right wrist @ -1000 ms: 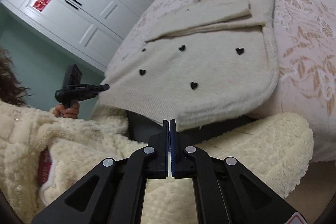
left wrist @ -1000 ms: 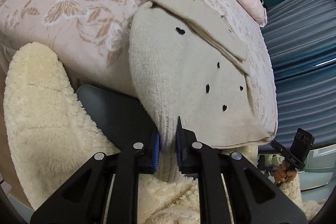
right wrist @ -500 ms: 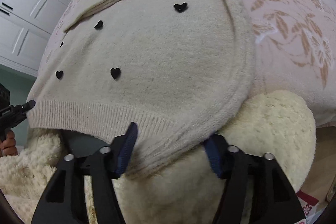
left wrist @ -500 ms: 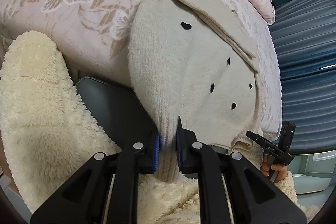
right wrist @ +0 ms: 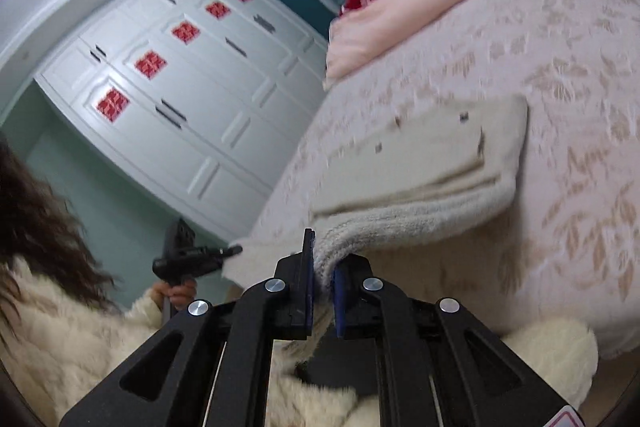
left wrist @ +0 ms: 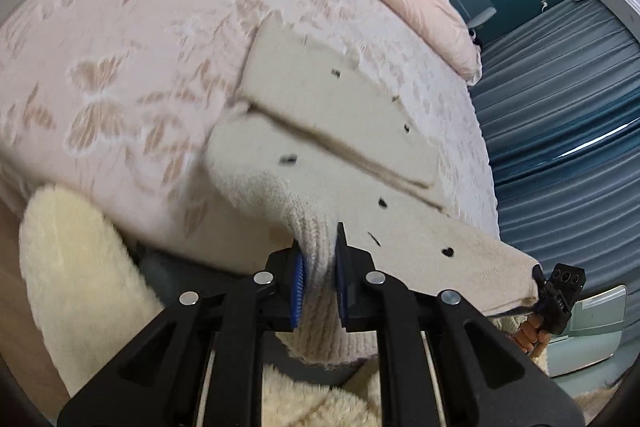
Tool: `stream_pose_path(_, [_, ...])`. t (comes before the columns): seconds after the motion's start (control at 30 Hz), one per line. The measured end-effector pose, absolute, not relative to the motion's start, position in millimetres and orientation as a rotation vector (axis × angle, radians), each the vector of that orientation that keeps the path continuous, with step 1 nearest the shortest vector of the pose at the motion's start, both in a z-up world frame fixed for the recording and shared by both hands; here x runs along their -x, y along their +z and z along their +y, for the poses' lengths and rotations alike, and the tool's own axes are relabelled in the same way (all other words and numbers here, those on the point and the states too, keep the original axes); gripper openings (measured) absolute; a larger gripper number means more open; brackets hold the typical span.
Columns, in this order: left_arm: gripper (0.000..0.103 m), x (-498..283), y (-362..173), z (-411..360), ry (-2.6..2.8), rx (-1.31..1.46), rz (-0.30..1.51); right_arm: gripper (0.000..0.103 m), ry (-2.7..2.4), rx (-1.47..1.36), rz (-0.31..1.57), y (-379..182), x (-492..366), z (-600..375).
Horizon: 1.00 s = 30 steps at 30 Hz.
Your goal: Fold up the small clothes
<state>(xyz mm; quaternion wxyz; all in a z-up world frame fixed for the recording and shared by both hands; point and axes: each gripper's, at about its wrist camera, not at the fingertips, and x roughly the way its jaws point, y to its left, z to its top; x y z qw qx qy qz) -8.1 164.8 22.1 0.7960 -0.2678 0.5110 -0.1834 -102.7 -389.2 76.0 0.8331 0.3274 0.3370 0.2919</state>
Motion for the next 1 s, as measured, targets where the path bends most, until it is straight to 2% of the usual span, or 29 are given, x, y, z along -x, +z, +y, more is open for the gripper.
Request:
stream_pose_path(0.07, [0.013, -37, 33, 158, -0.401, 0.546, 1.023, 0.008, 0.551, -0.768, 0.636, 73, 58, -401])
stream_pose_path(0.1, [0.019, -59, 35, 153, -0.379, 0.519, 0.999, 0.012, 0.476, -0.780, 0.633, 65, 33, -404])
stream_pose_path(0.13, [0.035, -81, 32, 147, -0.348, 0.500, 0.983, 0.020, 0.388, -0.784, 0.648, 53, 8, -408])
stream_pose_path(0.17, [0.066, -101, 26, 141, -0.285, 0.479, 0.978, 0.028, 0.284, -0.782, 0.679, 39, -15, -411])
stream_pose_path(0.2, [0.077, -118, 20, 138, -0.201, 0.442, 0.975, 0.040, 0.158, -0.782, 0.728, 23, -33, -412])
stream_pose_path(0.23, [0.081, -130, 13, 135, -0.132, 0.408, 0.975, 0.040, 0.058, -0.779, 0.765, 13, -45, -413])
stream_pose_path(0.3, [0.081, -145, 5, 134, -0.135, 0.398, 1.000, 0.044, -0.001, -0.772, 0.781, 1, -52, -406])
stream_pose_path(0.33, [0.081, -146, 4, 135, -0.149, 0.419, 1.006, 0.057, -0.006, -0.756, 0.774, -1, -50, -400])
stream_pose_path(0.4, [0.089, -145, -1, 143, -0.200, 0.454, 0.992, 0.066, -0.030, -0.684, 0.762, -7, -38, -390])
stream_pose_path(0.43, [0.092, -146, -5, 143, -0.204, 0.439, 0.994, 0.067, -0.046, -0.627, 0.774, -12, -35, -384])
stream_pose_path(0.53, [0.092, -160, -22, 135, -0.197, 0.378, 1.022, 0.067, -0.083, -0.502, 0.856, -31, -44, -379])
stream_pose_path(0.7, [0.092, -199, -50, 108, -0.223, 0.356, 1.071, 0.072, -0.159, -0.494, 0.896, -45, -80, -387])
stream_pose_path(0.8, [0.091, -226, -66, 92, -0.229, 0.330, 1.107, 0.074, -0.163, -0.453, 0.927, -51, -114, -386])
stream_pose_path(0.83, [0.085, -234, -72, 87, -0.242, 0.326, 1.125, 0.074, -0.164, -0.444, 0.945, -54, -123, -383])
stream_pose_path(0.9, [0.057, -248, -87, 78, -0.238, 0.308, 1.188, 0.074, -0.185, -0.428, 0.989, -66, -140, -380])
stream_pose_path(0.93, [0.027, -252, -94, 76, -0.218, 0.290, 1.220, 0.068, -0.197, -0.424, 1.012, -74, -146, -379])
stream_pose_path(0.97, [0.011, -252, -96, 75, -0.190, 0.262, 1.229, 0.058, -0.204, -0.415, 1.030, -78, -148, -376])
stream_pose_path(1.0, [0.010, -250, -94, 76, -0.196, 0.263, 1.218, 0.017, -0.193, -0.405, 1.034, -80, -148, -373])
